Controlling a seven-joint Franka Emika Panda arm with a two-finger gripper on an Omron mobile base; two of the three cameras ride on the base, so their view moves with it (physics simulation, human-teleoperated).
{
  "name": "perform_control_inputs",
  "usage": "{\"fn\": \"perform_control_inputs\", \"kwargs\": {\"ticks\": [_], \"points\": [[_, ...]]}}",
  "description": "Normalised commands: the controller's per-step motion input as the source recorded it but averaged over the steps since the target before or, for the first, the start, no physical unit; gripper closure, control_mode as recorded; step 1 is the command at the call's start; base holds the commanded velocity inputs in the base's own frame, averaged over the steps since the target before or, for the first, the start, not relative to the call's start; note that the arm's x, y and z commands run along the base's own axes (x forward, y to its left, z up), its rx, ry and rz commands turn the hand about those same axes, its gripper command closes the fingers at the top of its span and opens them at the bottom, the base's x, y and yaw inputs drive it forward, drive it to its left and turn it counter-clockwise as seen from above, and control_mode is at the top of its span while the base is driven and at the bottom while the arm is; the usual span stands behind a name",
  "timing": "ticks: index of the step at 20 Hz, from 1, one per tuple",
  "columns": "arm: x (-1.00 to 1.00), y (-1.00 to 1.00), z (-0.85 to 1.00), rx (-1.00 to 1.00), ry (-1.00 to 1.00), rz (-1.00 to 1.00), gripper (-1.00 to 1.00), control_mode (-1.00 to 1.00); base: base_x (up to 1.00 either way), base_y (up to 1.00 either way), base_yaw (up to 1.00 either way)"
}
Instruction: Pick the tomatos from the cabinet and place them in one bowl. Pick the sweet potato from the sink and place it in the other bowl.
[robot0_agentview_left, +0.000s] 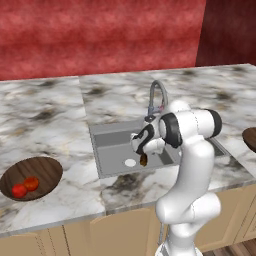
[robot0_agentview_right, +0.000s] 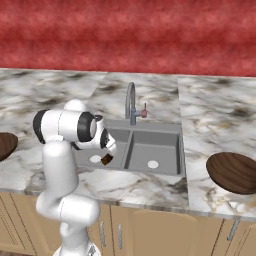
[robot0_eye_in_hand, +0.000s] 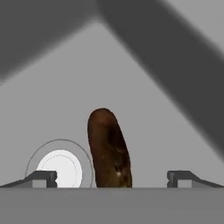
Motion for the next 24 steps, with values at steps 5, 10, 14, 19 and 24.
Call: {"fn": "perform_control_inputs", "kwargs": {"ticks": [5, 10, 14, 19, 24], "points": [[0.17, 0.01, -0.55, 0.0, 0.06, 0.0, -1.0, -1.0, 0.0, 0.0, 0.0], [0.26, 0.04, -0.48, 0.0, 0.08, 0.0, -1.0, -1.0, 0.0, 0.0, 0.0], [0.34, 0.01, -0.41, 0.0, 0.07, 0.0, -1.0, -1.0, 0.0, 0.0, 0.0], [0.25, 0.0, -0.26, 0.01, 0.03, 0.0, -1.0, -1.0, 0.0, 0.0, 0.0], [0.15, 0.0, -0.27, 0.02, 0.02, 0.0, 1.0, -1.0, 0.0, 0.0, 0.0]]}}
